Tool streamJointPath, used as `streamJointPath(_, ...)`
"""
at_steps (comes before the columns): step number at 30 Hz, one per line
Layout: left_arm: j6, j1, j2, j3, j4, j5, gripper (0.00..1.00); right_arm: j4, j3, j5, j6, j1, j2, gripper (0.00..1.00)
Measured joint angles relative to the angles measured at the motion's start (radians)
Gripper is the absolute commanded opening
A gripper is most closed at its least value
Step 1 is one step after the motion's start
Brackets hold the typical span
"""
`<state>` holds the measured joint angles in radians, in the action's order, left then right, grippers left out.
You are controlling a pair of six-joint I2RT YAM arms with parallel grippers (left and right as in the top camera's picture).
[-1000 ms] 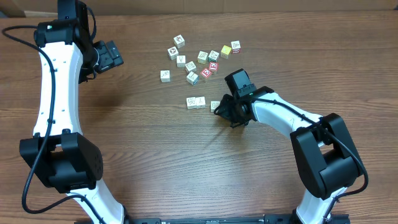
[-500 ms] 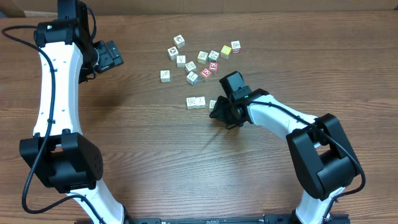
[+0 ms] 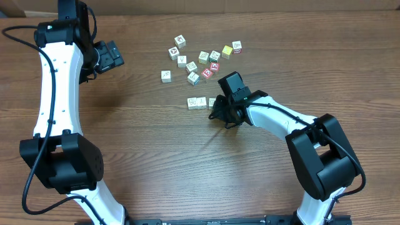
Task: Form a horizontal line
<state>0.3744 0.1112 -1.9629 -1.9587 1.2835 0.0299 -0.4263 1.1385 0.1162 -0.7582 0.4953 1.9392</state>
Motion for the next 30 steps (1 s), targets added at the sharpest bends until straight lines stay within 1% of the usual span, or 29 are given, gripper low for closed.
streamJointPath(30,0.000,0.000,0.000,0.000,0.000,0.000,1.00,0.007,-0.001,-0.005,0.000,0.000,0.002,0.04)
